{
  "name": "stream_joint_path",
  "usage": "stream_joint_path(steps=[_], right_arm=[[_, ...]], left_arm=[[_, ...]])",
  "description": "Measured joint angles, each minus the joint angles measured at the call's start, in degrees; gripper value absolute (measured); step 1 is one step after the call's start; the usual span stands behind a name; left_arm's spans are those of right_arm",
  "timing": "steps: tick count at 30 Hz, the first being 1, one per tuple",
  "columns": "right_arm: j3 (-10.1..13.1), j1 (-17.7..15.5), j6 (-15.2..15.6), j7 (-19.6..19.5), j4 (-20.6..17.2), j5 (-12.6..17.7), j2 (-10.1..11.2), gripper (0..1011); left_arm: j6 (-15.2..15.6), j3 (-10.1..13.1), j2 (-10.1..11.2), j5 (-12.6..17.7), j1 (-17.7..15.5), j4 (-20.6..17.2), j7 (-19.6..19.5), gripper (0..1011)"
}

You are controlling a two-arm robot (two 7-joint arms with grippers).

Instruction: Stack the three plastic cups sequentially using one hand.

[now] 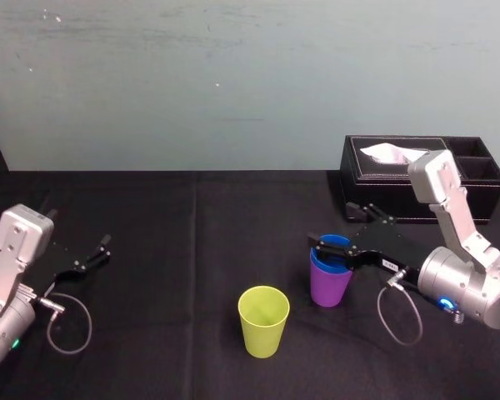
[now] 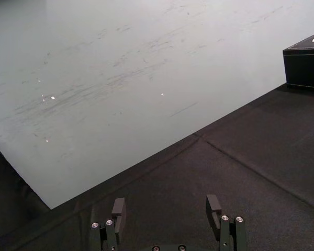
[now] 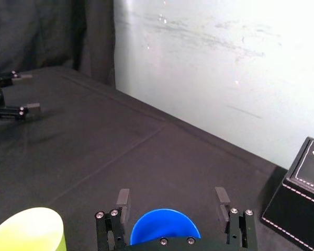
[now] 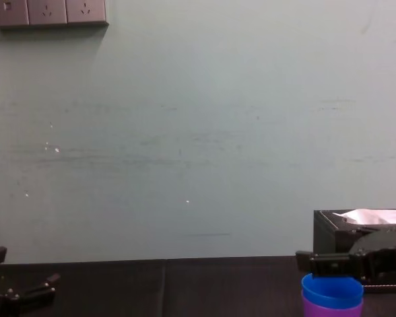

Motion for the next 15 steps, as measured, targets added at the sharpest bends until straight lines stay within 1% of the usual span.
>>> stream_joint_path(steps=[4, 5, 6, 7, 10, 11, 13, 14, 15], right_arm=[[0.4, -0.9, -0.5, 0.2, -1.5, 0.3, 0.4, 1003], [0.5, -1.3, -0.4, 0.4, -2.4, 0.5, 0.8, 1003], [0.5, -1.3, -0.4, 0.4, -2.4, 0.5, 0.8, 1003], [0.7, -1.8, -0.2, 0.7, -3.5, 0.7, 1.2, 1003], [0.9, -2.9, 0.1, 1.1, -5.3, 1.1, 2.1, 1003], [1.1, -3.8, 0.1, 1.5, -6.7, 1.5, 2.9, 1003], [1.4, -4.9, 0.1, 1.9, -8.0, 1.9, 3.8, 1003], [1.7, -6.1, 0.0, 2.4, -9.3, 2.5, 4.7, 1003], [1.8, -6.8, -0.1, 2.7, -9.8, 2.8, 5.1, 1003]], left_arm=[[0.0, 0.0, 0.0, 0.0, 0.0, 0.0, 0.0, 1000], [0.0, 0.0, 0.0, 0.0, 0.0, 0.0, 0.0, 1000], [0.0, 0.0, 0.0, 0.0, 0.0, 0.0, 0.0, 1000], [0.0, 0.0, 0.0, 0.0, 0.0, 0.0, 0.0, 1000], [0.0, 0.0, 0.0, 0.0, 0.0, 0.0, 0.0, 1000], [0.0, 0.0, 0.0, 0.0, 0.0, 0.0, 0.0, 1000], [0.0, 0.0, 0.0, 0.0, 0.0, 0.0, 0.0, 1000], [0.0, 0.0, 0.0, 0.0, 0.0, 0.0, 0.0, 1000], [0.0, 0.0, 0.0, 0.0, 0.0, 0.0, 0.0, 1000]])
